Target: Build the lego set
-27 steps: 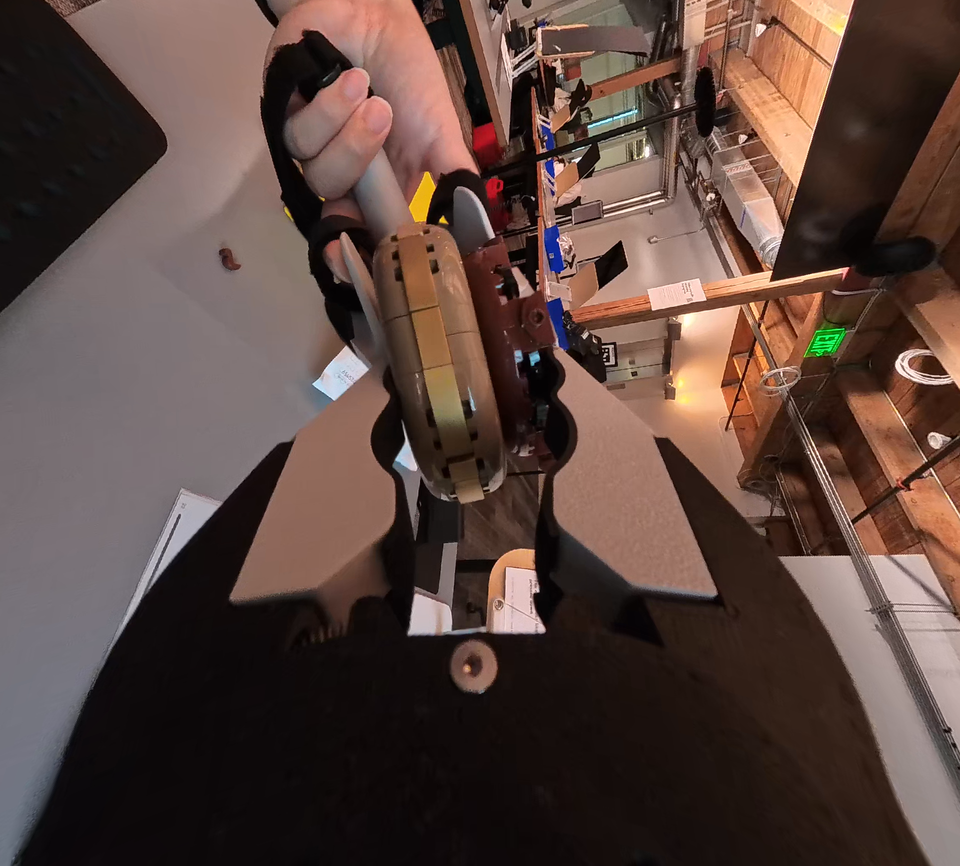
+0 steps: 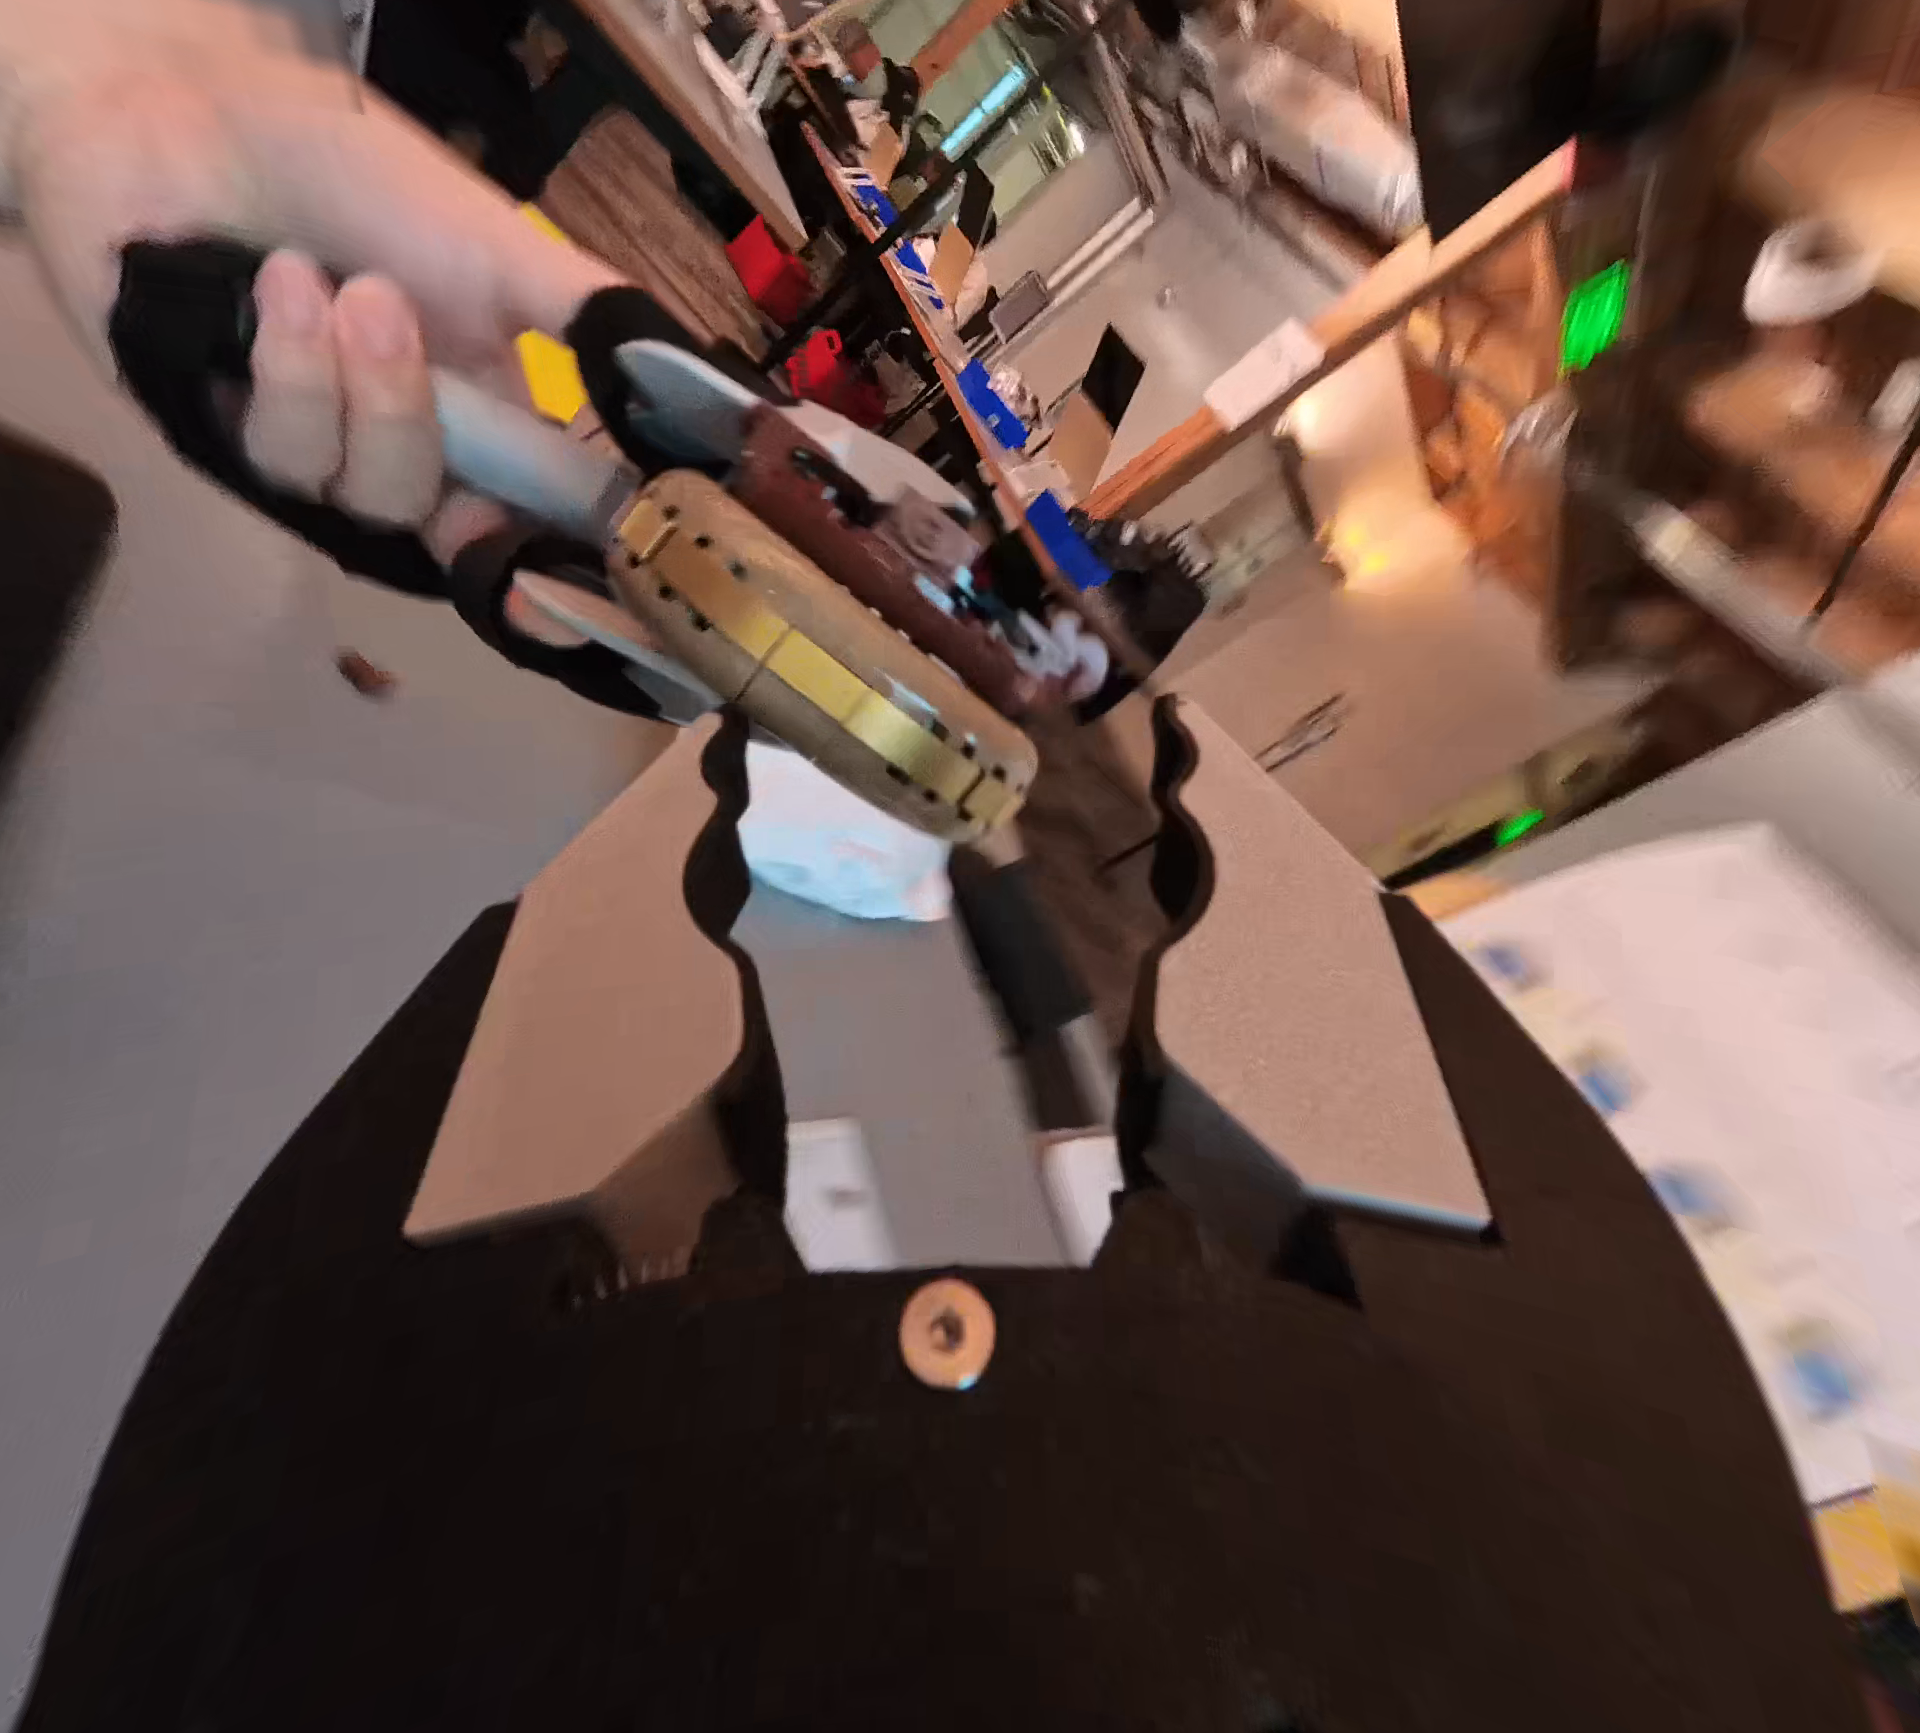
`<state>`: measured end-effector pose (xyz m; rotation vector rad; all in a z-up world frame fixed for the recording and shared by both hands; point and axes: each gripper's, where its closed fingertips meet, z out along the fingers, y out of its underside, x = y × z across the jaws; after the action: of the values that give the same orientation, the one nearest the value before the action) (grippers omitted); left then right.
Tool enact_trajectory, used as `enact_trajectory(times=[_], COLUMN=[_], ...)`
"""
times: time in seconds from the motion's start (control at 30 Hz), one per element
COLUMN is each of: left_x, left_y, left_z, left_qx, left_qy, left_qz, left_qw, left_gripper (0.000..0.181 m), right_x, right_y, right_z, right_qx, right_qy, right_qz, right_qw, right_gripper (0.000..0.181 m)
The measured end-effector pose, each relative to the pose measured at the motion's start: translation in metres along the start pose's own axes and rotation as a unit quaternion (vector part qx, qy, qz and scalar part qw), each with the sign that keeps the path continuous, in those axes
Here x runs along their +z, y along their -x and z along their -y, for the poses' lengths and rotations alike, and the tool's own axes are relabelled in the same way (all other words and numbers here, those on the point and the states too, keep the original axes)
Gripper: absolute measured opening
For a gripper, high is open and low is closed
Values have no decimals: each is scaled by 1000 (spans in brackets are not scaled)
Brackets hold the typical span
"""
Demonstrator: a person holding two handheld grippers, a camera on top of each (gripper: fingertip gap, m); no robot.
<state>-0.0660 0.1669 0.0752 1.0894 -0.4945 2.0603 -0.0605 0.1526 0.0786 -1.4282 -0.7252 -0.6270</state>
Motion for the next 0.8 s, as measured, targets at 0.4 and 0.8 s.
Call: enact_trajectory(times=[0.4,0.8], left_x=[-9,10], left_y=[31,33], left_z=[20,11], left_qx=[148,175], left_qy=[-64,-57], left_qz=[112,119], left_qw=[981,976], left_gripper=[49,49], right_x=[34,34], right_y=[31,21], right_z=[-40,-36], right_qx=[324,343], right_qy=[44,2], right_qz=[-27,2], right_qw=[945,939], right_gripper=[112,116])
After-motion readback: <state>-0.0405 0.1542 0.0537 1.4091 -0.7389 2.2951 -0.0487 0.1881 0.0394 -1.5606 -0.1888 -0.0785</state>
